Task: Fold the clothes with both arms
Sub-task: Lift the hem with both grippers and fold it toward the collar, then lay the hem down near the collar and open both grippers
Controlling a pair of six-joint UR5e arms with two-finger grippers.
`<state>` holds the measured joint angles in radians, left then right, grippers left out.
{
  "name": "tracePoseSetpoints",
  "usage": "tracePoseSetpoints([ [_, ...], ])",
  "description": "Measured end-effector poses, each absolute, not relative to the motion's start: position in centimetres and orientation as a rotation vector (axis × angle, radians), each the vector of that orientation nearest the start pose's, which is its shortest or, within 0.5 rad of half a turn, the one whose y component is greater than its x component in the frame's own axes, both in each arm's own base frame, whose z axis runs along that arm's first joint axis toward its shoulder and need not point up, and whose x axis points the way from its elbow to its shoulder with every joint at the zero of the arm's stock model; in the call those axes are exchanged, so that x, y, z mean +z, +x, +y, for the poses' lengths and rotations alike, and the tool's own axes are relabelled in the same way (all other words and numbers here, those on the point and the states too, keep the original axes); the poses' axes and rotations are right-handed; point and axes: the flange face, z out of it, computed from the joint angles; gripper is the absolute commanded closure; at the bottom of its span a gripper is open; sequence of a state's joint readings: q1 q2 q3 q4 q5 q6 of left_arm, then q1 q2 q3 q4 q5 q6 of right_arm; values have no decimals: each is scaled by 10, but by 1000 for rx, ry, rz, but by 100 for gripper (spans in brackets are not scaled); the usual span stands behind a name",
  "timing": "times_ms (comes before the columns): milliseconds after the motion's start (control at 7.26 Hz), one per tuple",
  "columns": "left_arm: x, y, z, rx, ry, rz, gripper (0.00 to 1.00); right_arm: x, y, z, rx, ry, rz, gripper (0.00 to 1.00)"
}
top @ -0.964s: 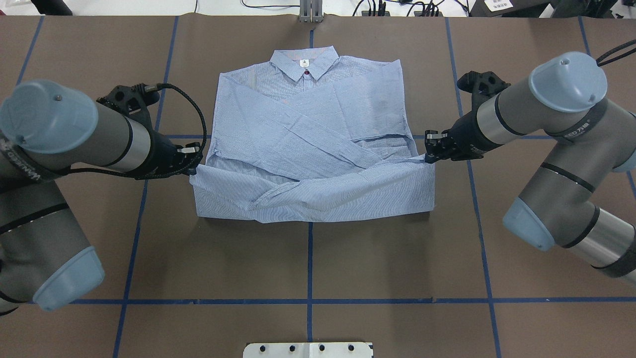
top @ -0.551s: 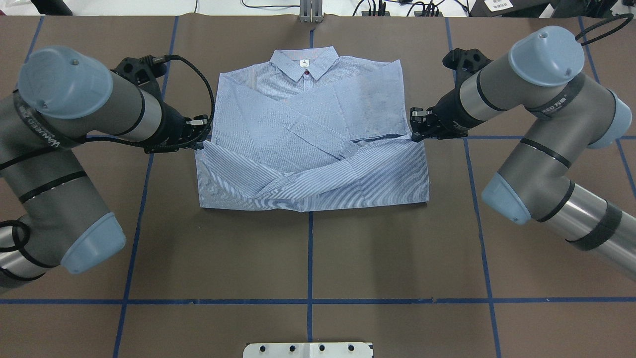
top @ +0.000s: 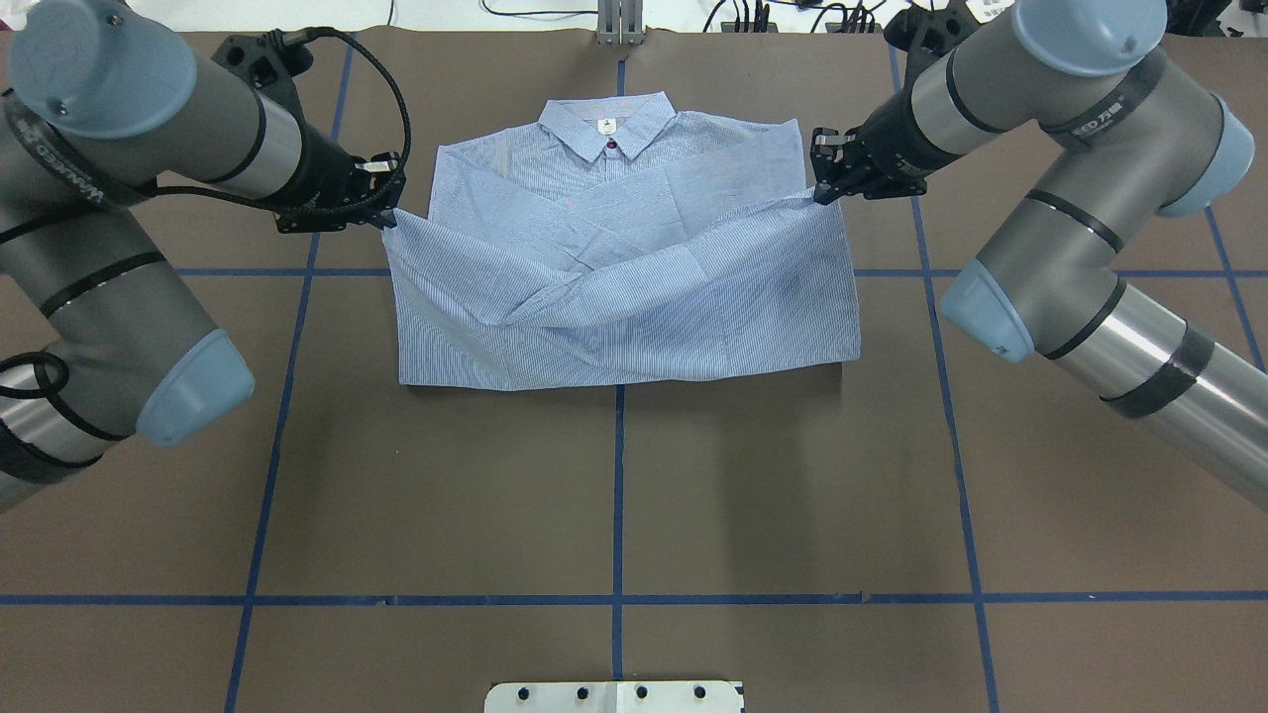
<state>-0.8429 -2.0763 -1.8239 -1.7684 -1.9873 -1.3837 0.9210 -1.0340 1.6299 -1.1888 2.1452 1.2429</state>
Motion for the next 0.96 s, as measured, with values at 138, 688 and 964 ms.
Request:
tracePoseSetpoints([
  [138, 238, 353, -545, -398, 125, 1015, 100, 269, -340, -599, 269, 138, -1073, 100],
  [688, 297, 377, -606, -397, 160, 1028, 100, 304, -357, -656, 289, 167, -1079, 100],
  [964, 316, 380, -617, -388, 172, 1025, 100, 307, -361, -671, 302, 160, -1067, 100],
])
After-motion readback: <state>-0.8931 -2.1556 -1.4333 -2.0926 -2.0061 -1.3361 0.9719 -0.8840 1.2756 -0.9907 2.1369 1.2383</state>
